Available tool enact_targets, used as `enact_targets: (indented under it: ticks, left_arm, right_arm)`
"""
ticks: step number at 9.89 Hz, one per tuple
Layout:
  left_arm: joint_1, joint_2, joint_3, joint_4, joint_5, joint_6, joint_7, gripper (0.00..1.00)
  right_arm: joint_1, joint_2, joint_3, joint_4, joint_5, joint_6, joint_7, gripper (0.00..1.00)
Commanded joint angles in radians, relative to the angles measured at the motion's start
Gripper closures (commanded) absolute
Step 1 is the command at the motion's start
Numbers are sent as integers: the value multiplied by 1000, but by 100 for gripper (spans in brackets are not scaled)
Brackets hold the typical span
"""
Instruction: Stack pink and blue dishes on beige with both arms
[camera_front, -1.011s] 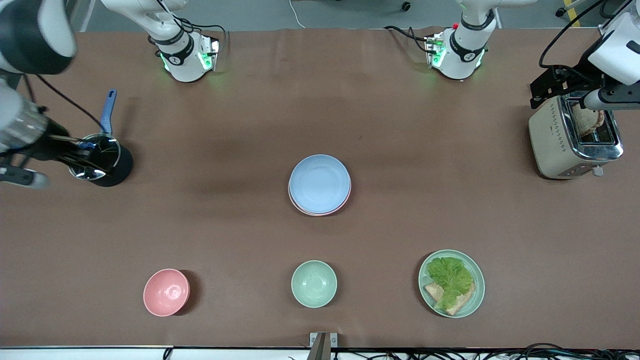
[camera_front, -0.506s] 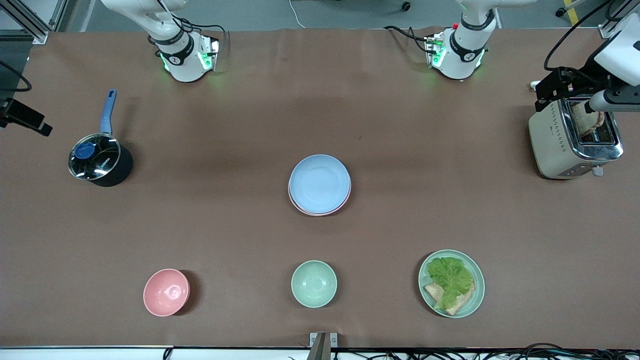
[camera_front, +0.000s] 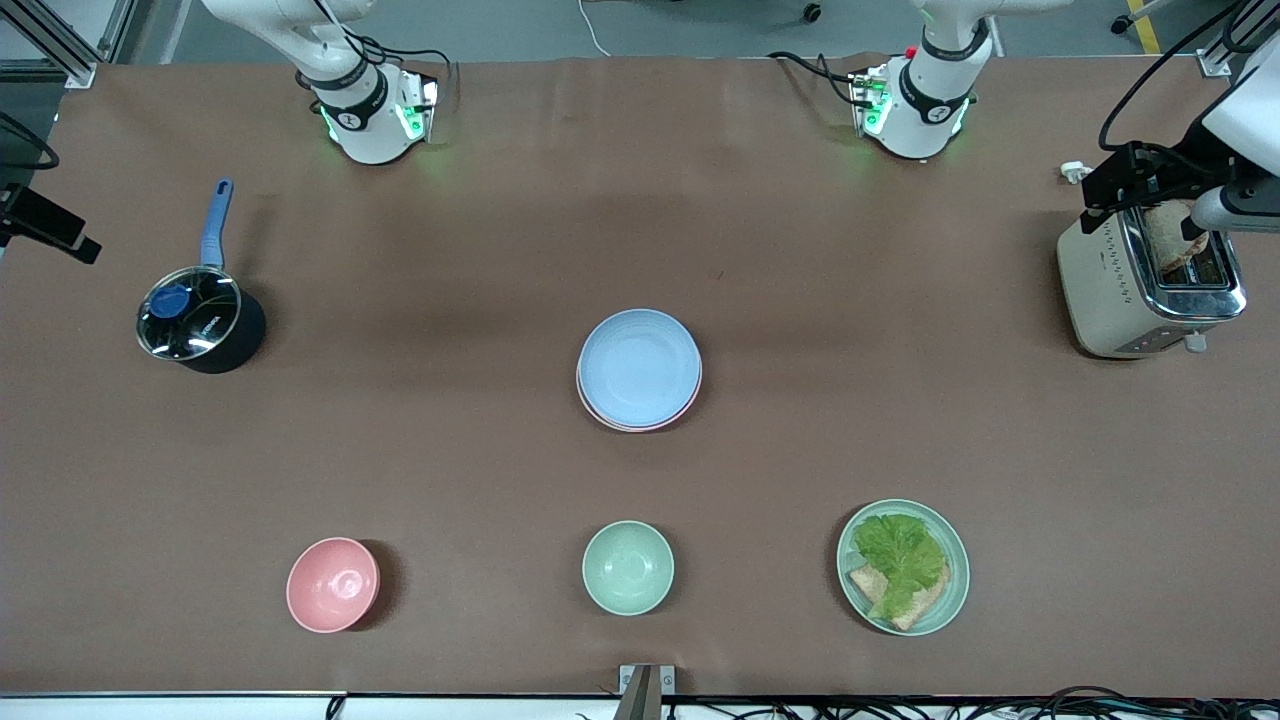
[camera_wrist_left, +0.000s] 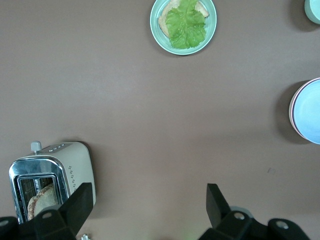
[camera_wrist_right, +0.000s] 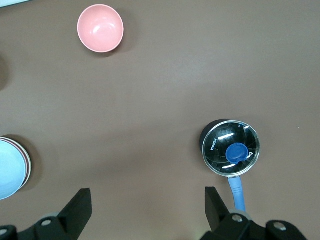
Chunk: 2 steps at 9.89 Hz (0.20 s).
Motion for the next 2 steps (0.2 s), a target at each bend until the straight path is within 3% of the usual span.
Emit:
enact_targets:
  ticks: [1,2]
  left_arm:
    - [2,31,3,12,-3,-4,18,0]
    - [2,31,3,12,-3,-4,20,0]
  right_arm:
    - [-3,-12,7,-9,-34,4,-24,0]
    - [0,-12,7,-9,-56,-4,-48,0]
